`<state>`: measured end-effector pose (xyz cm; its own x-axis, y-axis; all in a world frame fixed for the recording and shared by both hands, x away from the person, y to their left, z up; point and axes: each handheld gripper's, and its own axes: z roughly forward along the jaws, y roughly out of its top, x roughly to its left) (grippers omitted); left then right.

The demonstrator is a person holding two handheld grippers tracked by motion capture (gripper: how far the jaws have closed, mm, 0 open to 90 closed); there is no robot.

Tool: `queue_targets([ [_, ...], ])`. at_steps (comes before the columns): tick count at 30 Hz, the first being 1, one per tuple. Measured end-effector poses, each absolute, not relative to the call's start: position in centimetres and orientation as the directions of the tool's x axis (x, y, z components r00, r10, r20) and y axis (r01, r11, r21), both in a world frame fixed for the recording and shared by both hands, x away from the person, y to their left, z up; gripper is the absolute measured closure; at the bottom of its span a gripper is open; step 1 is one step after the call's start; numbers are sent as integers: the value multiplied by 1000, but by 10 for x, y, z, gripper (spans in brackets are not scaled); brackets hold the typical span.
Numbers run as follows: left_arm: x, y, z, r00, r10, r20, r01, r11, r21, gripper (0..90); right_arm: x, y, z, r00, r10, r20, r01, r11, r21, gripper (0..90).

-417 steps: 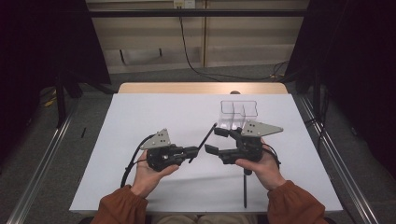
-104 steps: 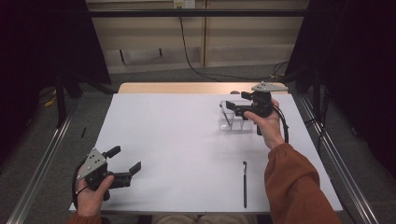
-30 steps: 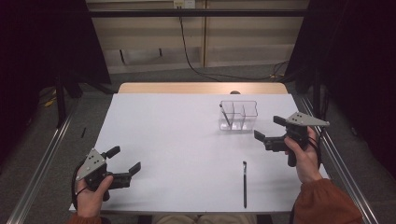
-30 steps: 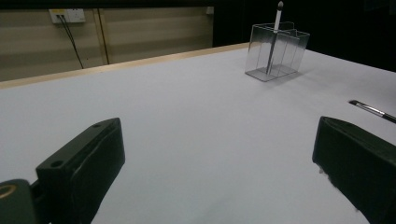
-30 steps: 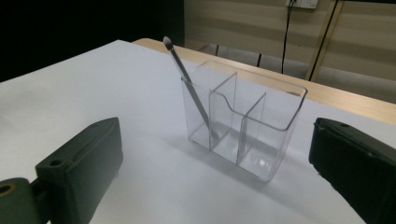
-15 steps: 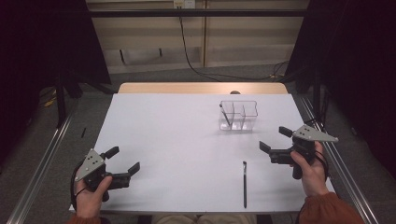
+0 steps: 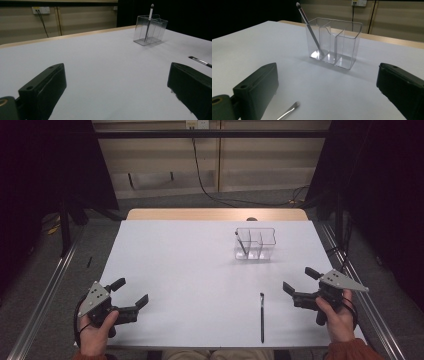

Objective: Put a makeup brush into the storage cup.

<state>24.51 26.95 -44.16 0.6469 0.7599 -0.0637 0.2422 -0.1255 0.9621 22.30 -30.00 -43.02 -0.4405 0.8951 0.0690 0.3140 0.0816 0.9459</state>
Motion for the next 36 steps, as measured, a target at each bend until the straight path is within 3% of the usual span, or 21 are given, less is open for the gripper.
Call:
queue_targets([
  [14,243,268,-441,655,753,-56,236,-133,963,22,192,-311,-438,-407,911,74,312,63,948,28],
  [36,243,269,-441,646,761,-58,240,-130,962,22,198,-304,-437,-459,886,60,311,97,946,20],
])
